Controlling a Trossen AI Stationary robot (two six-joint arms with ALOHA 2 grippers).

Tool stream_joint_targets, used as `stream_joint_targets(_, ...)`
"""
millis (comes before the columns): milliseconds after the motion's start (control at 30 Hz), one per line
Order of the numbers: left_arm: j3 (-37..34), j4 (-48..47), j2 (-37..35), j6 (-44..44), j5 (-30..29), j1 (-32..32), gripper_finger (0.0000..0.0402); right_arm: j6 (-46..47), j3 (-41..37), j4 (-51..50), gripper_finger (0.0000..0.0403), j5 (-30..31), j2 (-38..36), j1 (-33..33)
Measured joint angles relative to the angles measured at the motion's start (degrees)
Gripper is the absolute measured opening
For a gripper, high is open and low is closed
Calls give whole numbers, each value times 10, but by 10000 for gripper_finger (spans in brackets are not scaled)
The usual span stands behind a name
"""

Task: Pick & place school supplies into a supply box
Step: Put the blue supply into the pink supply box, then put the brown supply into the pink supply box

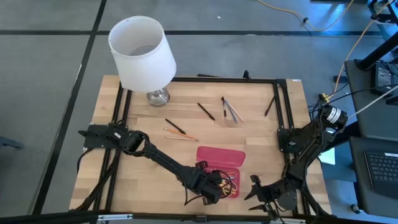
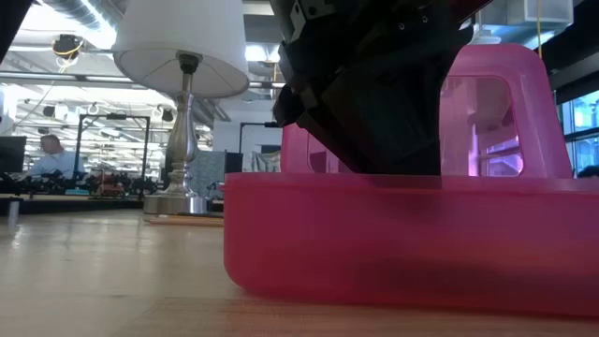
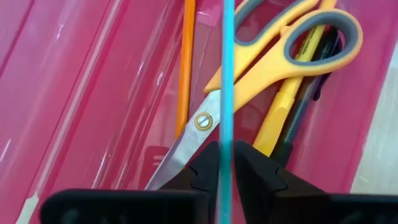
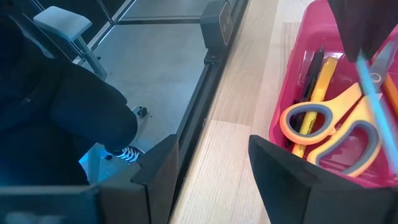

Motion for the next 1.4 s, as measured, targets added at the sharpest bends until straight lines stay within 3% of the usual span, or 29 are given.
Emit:
stream_joint_targets(400,0,0,0,13,0,-1,64,0,0,-1,198,0,0,0)
stream_joint_targets(767,1,-33,-35,38,60,-3,159,1,0,-1,198,0,0,0)
stream_joint_targets(867,2,-73,-65,33,30,-8,173,1,0,-1,198,-2,0,0)
stream_joint_targets(1133,2,-271,-148,29,-128,-40,177,1,0,-1,198,-15,0,0)
stream_joint_targets(1400,2,-291,-169,4,-124,-77,178,1,0,-2,198,-15,0,0)
